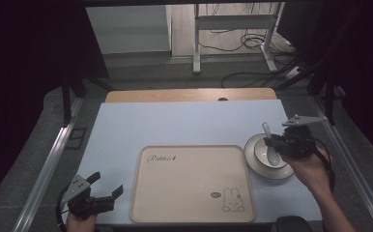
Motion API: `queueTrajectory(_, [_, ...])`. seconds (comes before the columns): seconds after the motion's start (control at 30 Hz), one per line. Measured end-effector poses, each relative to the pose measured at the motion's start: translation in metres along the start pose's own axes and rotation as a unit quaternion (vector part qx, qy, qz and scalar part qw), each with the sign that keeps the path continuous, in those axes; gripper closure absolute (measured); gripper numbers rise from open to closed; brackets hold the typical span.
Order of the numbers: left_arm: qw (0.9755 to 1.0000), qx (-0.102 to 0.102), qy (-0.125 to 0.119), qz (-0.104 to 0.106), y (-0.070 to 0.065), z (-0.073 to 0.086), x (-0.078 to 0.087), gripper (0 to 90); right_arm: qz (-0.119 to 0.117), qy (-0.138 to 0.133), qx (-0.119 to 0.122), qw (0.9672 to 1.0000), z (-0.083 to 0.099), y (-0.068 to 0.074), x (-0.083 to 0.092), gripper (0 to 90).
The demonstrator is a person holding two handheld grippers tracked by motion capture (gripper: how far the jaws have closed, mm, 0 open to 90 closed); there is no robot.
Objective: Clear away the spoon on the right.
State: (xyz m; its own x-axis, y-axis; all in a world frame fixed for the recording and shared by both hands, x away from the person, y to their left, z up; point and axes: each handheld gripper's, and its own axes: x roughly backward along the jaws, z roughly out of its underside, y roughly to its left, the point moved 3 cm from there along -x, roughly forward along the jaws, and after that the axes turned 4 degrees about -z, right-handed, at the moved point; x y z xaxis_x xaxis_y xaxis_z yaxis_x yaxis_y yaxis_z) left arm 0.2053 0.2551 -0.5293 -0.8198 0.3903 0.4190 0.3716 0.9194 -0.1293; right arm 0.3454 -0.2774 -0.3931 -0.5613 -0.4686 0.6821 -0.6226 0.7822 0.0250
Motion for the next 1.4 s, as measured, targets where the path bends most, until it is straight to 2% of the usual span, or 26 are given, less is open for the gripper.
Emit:
queueTrajectory(0.53, [1.0000,-0.002,0.001,0.002,-0.001,0.000,-0.001,0.0,-0.028,0.028,0.014,0.9991,0.000,0.024,-0.004,75.3])
queueTrajectory(0.77, [1.0000,-0.003,0.002,0.003,-0.001,0.000,-0.001,0.0,-0.044,0.054,0.018,0.9974,0.003,0.036,-0.013,75.3])
queueTrajectory(1.4, [1.0000,-0.003,0.002,0.005,-0.002,0.000,-0.001,0.0,-0.072,0.124,0.046,0.9886,0.013,0.064,-0.044,75.3])
